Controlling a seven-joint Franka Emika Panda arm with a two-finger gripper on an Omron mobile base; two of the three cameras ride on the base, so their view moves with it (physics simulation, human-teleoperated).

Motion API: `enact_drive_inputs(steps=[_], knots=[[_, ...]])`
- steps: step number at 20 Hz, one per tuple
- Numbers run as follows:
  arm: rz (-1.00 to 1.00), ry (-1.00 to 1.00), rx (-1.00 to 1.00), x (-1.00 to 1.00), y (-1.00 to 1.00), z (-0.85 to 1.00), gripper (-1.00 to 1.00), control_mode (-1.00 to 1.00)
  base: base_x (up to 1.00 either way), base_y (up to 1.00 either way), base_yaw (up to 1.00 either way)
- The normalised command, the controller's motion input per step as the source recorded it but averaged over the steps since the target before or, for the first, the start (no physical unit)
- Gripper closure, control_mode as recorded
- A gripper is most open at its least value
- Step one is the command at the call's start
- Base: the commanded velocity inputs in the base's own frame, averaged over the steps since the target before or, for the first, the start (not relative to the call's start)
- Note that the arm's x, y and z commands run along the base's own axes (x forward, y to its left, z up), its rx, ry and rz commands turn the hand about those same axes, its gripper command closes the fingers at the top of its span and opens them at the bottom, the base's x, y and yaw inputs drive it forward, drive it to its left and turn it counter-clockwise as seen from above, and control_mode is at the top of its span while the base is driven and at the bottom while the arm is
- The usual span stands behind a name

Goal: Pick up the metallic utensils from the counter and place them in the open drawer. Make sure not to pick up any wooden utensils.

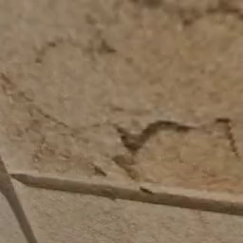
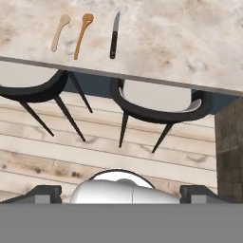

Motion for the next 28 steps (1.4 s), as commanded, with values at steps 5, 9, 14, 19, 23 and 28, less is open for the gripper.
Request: enact_drive_inputs(steps=[5, 9, 14, 19, 23, 28], knots=[[0.0, 0.0, 0.0, 0.0, 0.0, 0.0, -1.0, 1.0, 0.44, 0.24, -0.06], [0.0, 0.0, 0.0, 0.0, 0.0, 0.0, -1.0, 1.0, 0.17, 0.29, -0.05], [0.0, 0.0, 0.0, 0.0, 0.0, 0.0, -1.0, 1.0, -0.26, 0.31, 0.0], [0.0, 0.0, 0.0, 0.0, 0.0, 0.0, -1.0, 1.0, -0.06, 0.24, 0.0], [0.0, 0.0, 0.0, 0.0, 0.0, 0.0, -1.0, 1.0, 0.11, 0.3, 0.0], [0.0, 0.0, 0.0, 0.0, 0.0, 0.0, -1.0, 1.0, 0.03, 0.56, 0.0]])
